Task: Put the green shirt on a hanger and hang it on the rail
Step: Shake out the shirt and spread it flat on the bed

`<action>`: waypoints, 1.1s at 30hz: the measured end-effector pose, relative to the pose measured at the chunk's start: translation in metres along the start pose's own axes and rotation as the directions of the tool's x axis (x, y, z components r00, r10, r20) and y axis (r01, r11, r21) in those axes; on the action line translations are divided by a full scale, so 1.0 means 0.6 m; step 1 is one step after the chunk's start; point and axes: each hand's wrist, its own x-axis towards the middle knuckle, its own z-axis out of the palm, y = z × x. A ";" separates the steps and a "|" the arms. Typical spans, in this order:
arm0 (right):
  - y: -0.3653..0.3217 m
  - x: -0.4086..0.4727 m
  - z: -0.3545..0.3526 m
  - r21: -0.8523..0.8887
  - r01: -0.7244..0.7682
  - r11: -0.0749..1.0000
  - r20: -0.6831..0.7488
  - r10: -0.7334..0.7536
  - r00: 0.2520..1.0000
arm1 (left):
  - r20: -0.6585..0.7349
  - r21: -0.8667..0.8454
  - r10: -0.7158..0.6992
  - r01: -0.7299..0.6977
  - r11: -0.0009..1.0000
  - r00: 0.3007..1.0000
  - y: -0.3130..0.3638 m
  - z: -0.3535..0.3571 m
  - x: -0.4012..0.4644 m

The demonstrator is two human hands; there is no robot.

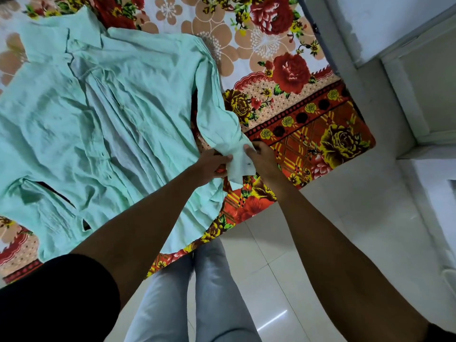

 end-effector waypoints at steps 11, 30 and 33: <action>0.015 -0.014 -0.048 0.149 -0.036 0.988 0.054 0.028 0.998 | -0.125 -0.107 -0.002 -0.012 0.994 0.992 -0.005 0.029 0.000; 0.054 -0.036 -0.044 -0.105 0.032 0.994 -0.056 -0.038 0.998 | -0.220 0.061 0.042 -0.029 0.998 0.975 -0.027 0.073 0.015; 0.078 -0.034 -0.038 -0.230 0.042 0.972 -0.152 -0.079 0.985 | -0.254 0.116 -0.022 0.054 0.992 0.967 -0.045 0.051 0.030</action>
